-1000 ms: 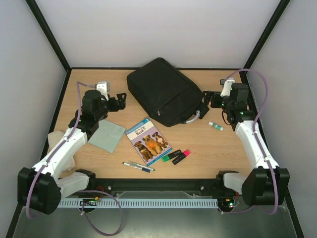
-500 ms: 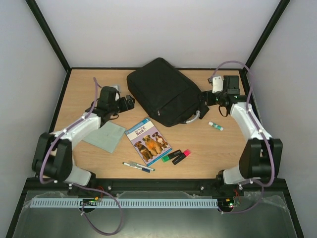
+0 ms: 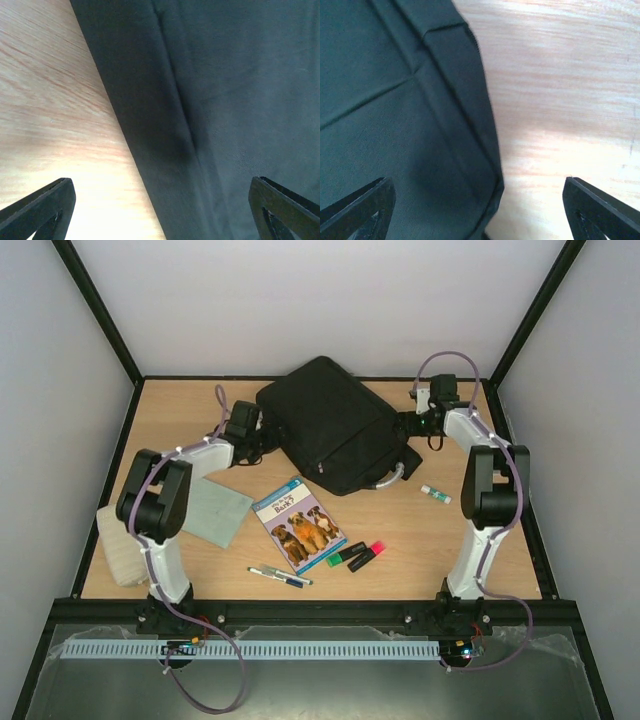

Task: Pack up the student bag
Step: Adjust the student bag at the center of the board, then pick up the book from the center of the board.

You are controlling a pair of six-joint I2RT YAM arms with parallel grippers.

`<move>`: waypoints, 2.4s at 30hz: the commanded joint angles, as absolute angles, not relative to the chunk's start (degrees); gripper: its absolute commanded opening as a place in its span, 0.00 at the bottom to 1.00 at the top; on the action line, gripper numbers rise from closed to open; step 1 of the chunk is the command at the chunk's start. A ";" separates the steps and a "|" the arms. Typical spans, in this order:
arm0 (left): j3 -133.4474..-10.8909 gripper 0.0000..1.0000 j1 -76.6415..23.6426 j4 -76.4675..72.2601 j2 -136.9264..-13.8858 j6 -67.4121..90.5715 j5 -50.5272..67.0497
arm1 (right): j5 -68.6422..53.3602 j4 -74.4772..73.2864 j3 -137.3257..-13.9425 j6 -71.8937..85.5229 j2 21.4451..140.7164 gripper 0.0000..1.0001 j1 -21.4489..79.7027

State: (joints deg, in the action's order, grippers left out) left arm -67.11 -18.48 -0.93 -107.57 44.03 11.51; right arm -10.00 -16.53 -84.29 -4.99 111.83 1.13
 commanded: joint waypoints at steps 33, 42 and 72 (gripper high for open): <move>-101.92 0.93 -28.32 16.02 -129.84 39.49 9.41 | -11.98 -25.44 -64.96 -4.14 96.83 0.53 -1.62; -85.76 0.99 -24.70 22.74 -105.09 37.33 3.45 | -13.79 -28.36 -68.64 -3.55 82.23 0.85 -2.07; -33.71 0.92 -28.56 20.31 -72.73 51.41 13.23 | -25.93 -20.32 -58.42 -10.05 99.39 0.31 32.69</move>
State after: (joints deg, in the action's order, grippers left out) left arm -35.57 -28.49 23.20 -72.12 48.12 12.05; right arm -26.89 -20.58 -59.66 -9.04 96.97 32.47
